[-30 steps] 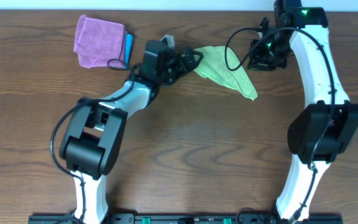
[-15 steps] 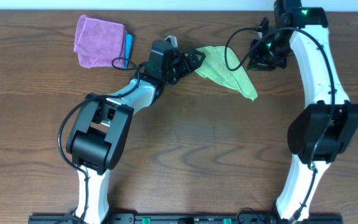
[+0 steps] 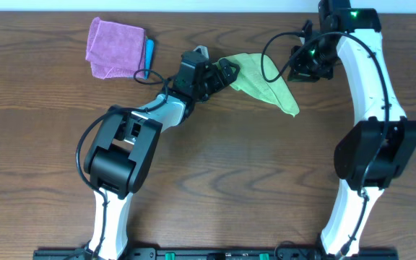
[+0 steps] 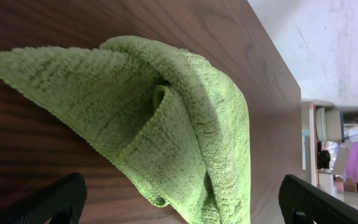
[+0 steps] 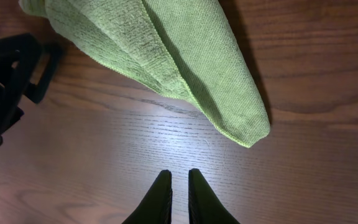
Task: Fold the cloth
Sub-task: 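Reach the left gripper to the green cloth's left corner and grasp it, then grasp the green cloth's right edge with the right gripper, then lift the cloth with both grippers and stretch it apart sideways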
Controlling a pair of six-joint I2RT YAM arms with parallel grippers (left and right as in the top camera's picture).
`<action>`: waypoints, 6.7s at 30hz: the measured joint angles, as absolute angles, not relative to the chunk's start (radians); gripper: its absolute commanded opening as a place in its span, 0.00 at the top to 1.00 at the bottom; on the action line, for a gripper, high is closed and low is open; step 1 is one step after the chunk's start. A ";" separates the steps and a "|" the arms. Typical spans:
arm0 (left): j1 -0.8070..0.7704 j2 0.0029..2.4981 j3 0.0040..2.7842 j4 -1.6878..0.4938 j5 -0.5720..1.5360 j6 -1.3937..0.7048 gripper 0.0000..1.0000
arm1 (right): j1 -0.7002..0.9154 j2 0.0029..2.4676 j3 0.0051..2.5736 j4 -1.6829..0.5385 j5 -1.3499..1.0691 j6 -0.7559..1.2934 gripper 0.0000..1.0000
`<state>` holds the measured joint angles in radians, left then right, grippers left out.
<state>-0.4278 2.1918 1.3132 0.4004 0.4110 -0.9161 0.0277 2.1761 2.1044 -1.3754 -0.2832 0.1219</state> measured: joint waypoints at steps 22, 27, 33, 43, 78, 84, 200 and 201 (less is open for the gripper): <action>-0.436 2.269 1.327 0.538 0.369 -1.020 0.06 | 0.028 2.176 2.104 -1.376 -0.285 0.121 0.94; -0.443 2.270 1.328 0.542 0.372 -1.026 0.06 | 0.028 2.176 2.104 -1.375 -0.285 0.121 0.94; -0.456 2.271 1.341 0.550 0.379 -1.029 0.07 | 0.028 2.176 2.104 -1.375 -0.285 0.121 0.94; -0.460 2.271 1.356 0.549 0.382 -1.029 0.11 | 0.028 2.176 2.104 -1.375 -0.285 0.121 0.96; -0.374 2.240 1.403 0.497 0.532 -0.957 0.94 | 0.027 2.176 2.104 -1.454 -0.285 0.026 0.97; -0.342 2.090 1.403 0.305 0.574 -0.861 0.94 | 0.030 2.176 2.104 -1.512 -0.326 -0.052 0.89; -0.220 1.646 1.412 -0.184 0.678 -0.633 0.94 | 0.160 1.507 1.519 -0.825 -0.331 0.069 0.99; -0.220 1.641 1.412 -0.184 0.675 -0.633 0.94 | 0.160 1.505 1.519 -0.821 -0.322 0.071 0.99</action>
<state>-0.2195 1.6409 1.4124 -0.1837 0.6750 -0.6327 0.1600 1.5055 1.5192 -0.8211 -0.3218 0.0711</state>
